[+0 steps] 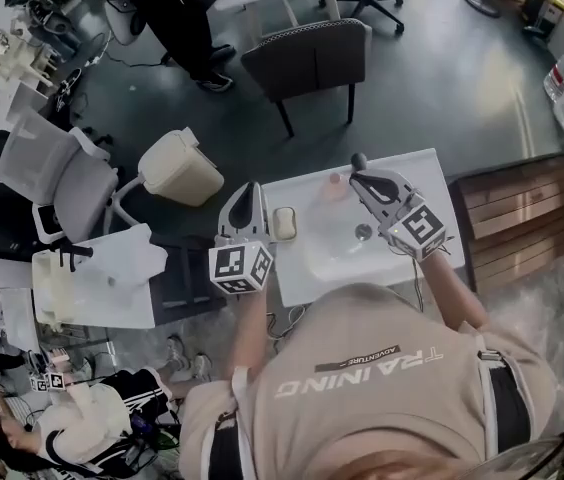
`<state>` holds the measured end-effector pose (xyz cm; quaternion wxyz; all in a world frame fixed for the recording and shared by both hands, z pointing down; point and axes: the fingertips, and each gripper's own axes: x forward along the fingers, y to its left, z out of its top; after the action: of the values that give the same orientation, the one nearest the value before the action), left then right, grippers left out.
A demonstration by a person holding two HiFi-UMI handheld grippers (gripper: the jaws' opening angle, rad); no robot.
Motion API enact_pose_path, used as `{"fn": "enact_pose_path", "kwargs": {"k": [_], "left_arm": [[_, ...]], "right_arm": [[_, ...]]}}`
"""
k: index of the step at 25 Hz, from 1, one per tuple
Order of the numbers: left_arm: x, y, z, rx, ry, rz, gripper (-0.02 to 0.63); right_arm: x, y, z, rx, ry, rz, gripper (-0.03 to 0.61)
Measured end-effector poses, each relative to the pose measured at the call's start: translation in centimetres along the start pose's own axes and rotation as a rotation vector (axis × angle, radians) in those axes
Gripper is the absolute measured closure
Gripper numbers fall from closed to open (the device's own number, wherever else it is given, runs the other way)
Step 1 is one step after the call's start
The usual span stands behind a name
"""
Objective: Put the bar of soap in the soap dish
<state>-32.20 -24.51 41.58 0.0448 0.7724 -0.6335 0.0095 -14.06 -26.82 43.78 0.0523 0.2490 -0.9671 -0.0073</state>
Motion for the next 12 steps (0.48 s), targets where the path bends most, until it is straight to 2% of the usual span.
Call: {"fn": "enact_pose_path", "kwargs": {"k": [2, 4, 8, 12], "left_arm": [[-0.4, -0.4, 1.2, 0.078, -0.03, 0.009, 0.603], [-0.6, -0.8, 2.0, 0.12, -0.047, 0.009, 0.603], [-0.7, -1.2, 2.4, 0.112, -0.061, -0.005, 0.603], [-1.2, -1.0, 2.0, 0.101, -0.055, -0.007, 0.603]], "right_arm": [[-0.3, -0.4, 1.2, -0.015, -0.025, -0.02, 0.566], [-0.7, -0.9, 2.2, -0.022, -0.046, -0.052, 0.566], [-1.1, -1.6, 3.2, 0.017, -0.075, -0.103, 0.566], [-1.3, -1.0, 3.1, 0.021, -0.07, -0.104, 0.566]]}}
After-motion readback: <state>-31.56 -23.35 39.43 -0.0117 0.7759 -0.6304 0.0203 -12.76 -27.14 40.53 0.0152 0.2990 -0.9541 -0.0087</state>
